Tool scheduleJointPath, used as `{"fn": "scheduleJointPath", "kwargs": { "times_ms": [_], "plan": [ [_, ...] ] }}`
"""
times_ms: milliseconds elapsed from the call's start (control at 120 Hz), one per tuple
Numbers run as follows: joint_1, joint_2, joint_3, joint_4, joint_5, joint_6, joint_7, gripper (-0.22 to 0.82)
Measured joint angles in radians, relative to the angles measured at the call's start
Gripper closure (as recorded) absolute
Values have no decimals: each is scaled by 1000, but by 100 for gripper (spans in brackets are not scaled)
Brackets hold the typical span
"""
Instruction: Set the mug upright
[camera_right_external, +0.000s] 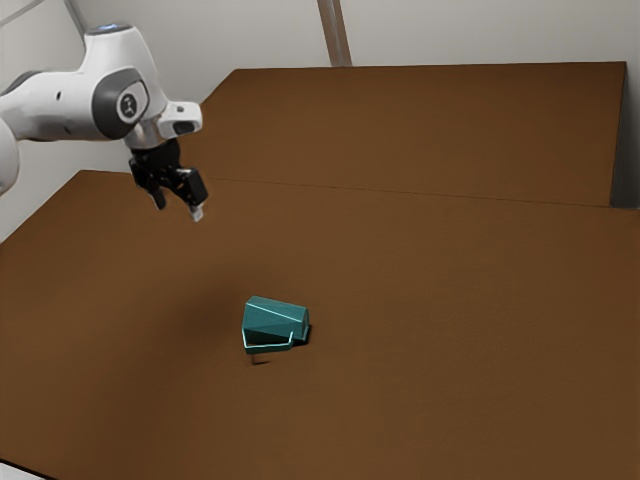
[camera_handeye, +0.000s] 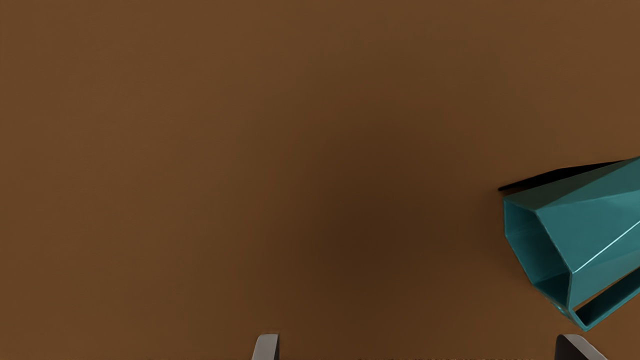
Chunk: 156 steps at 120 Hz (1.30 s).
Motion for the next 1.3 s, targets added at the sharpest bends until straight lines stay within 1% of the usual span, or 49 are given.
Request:
{"fn": "scheduleJointPath", "kwargs": {
  "times_ms": [67,158,250,392,517,700,925,1083,1300],
  "plan": [
    [4,-12,21,-38,-24,14,-5,0],
    [23,-75,35,-104,-69,38,-13,0],
    [76,-106,32,-179,-156,64,-13,0],
    [163,-95,32,-298,-365,92,16,0],
    [188,-57,35,-356,-521,108,57,0],
    [197,-4,38,-377,-671,119,112,0],
    [125,40,37,-386,-807,119,183,0],
    [140,55,37,-408,-874,116,234,0],
    [130,90,37,-409,-942,107,296,0]
  ]
}}
